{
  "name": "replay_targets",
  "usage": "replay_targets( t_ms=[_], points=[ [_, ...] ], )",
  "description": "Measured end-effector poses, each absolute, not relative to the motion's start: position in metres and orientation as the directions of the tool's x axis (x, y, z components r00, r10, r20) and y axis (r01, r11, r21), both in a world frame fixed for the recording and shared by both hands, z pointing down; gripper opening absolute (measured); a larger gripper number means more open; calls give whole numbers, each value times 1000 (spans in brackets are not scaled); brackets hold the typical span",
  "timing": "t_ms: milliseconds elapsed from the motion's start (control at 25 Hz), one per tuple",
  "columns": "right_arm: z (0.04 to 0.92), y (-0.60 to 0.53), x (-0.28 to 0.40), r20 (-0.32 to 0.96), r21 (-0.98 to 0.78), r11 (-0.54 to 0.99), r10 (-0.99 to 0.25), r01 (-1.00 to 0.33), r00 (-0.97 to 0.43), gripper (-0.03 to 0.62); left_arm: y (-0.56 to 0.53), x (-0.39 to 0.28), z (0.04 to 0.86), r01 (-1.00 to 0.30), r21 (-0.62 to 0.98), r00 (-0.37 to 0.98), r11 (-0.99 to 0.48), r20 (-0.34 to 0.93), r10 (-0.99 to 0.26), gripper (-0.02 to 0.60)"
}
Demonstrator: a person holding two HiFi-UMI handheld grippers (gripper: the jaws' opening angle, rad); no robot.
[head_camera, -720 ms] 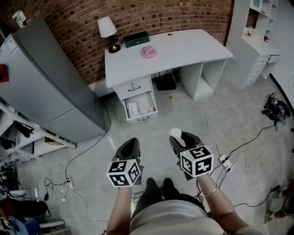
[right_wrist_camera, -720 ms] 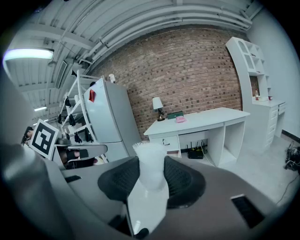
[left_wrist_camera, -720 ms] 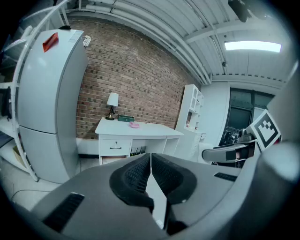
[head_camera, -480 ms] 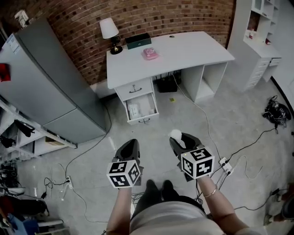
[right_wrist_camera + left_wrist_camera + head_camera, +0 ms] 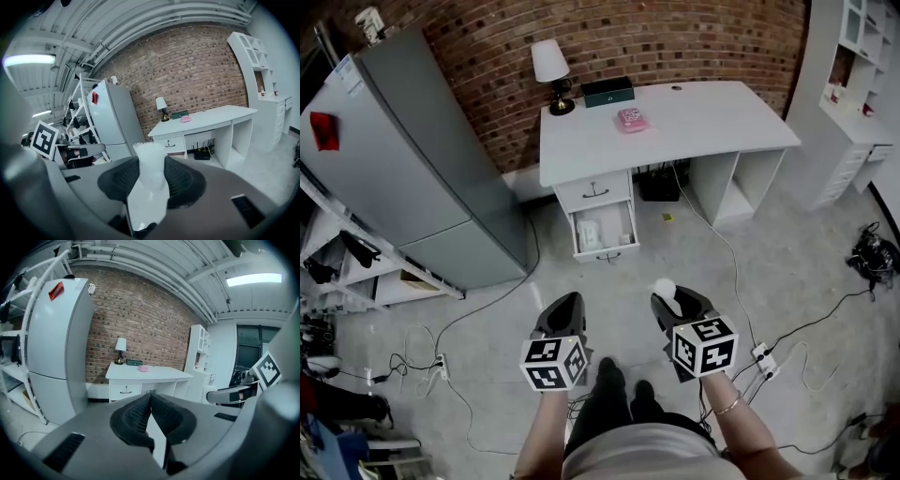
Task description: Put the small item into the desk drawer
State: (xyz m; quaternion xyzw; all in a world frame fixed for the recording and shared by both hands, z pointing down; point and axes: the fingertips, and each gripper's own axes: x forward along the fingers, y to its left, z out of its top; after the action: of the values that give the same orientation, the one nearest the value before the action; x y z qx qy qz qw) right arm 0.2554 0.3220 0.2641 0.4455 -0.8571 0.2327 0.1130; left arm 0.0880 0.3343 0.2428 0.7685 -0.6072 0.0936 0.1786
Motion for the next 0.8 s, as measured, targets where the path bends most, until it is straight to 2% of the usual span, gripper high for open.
replay_targets(
  t_ms=[360, 800],
  points=[
    [288, 252, 209, 438, -325, 474, -692, -819, -574, 172, 270, 36, 272, -964, 199, 245, -178, 387, -889, 21],
    [310, 95, 116, 491, -330, 428, -684, -841, -540, 172, 109, -58, 296, -951, 237, 282, -199, 401, -871, 21]
  ],
)
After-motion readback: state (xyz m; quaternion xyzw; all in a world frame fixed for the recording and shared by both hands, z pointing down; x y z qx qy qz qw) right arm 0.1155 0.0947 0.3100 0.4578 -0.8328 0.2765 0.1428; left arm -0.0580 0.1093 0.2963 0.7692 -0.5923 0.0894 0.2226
